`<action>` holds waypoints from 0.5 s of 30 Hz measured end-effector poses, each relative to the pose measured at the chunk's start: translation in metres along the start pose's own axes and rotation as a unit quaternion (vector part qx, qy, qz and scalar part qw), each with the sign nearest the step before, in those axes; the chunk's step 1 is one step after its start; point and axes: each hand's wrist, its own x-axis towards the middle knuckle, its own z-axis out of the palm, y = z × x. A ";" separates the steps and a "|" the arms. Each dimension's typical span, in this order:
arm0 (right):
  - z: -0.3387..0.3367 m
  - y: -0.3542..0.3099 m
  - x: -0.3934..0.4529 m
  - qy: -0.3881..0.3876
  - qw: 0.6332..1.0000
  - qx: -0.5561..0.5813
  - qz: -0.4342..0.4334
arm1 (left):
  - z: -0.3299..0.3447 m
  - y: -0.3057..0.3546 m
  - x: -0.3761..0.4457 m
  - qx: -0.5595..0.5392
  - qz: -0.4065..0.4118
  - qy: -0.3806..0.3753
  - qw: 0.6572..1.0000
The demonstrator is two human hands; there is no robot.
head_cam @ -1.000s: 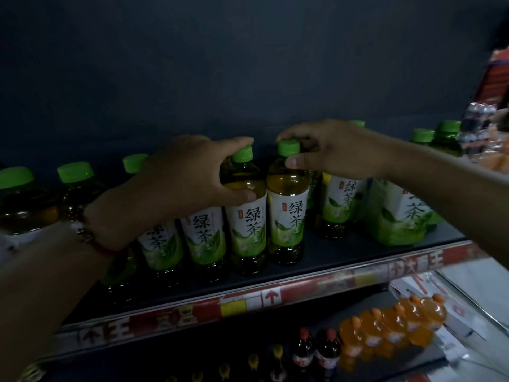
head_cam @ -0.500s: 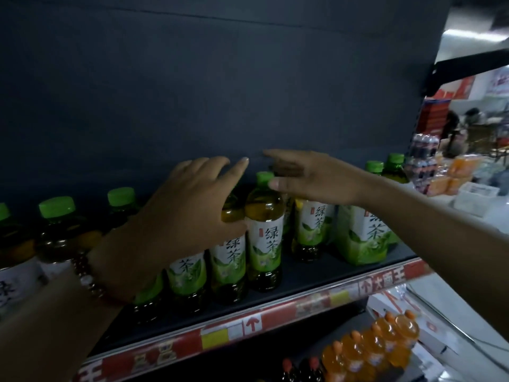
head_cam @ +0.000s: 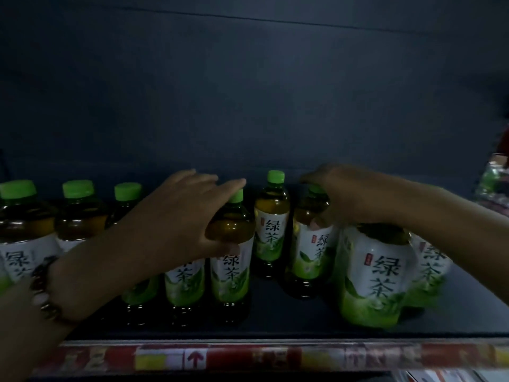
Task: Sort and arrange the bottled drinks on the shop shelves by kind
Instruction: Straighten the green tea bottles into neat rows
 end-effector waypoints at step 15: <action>-0.018 -0.029 0.035 -0.018 0.992 0.108 -0.060 | -0.005 0.008 -0.002 -0.003 0.015 0.033 0.999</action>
